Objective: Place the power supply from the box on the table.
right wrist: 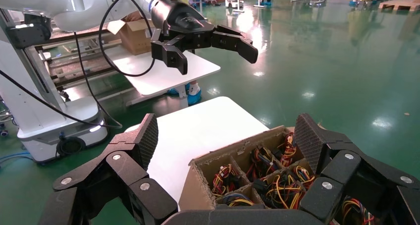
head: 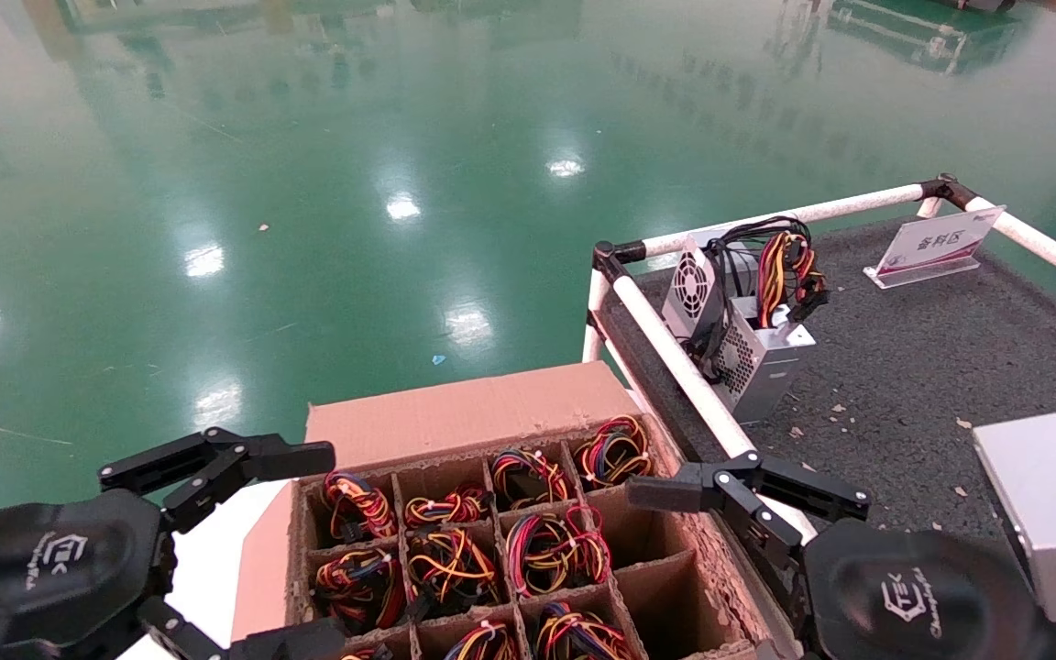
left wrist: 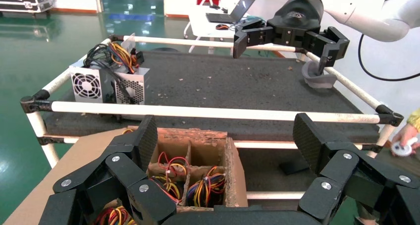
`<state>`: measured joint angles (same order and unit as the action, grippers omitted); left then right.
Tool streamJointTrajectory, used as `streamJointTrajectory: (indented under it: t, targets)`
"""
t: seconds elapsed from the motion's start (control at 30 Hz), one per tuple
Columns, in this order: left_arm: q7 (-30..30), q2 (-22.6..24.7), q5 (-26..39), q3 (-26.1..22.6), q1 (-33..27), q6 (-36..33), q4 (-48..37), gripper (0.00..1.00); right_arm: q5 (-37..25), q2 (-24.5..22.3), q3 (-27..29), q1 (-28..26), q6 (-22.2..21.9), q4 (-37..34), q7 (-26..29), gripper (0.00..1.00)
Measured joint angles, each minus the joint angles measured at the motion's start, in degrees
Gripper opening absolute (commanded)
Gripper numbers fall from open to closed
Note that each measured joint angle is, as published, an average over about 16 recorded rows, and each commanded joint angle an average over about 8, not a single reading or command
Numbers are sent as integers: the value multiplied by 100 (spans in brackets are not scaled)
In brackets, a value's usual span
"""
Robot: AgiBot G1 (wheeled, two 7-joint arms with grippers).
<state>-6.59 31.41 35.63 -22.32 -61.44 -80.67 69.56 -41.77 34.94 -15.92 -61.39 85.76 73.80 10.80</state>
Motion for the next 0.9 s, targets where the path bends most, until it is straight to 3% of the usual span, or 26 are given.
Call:
streamJointTrajectory:
  t: [0.9]
  targets:
    - [0, 0, 0, 0, 0, 0, 0, 100, -10, 9, -13, -21, -11, -30, -9, 100]
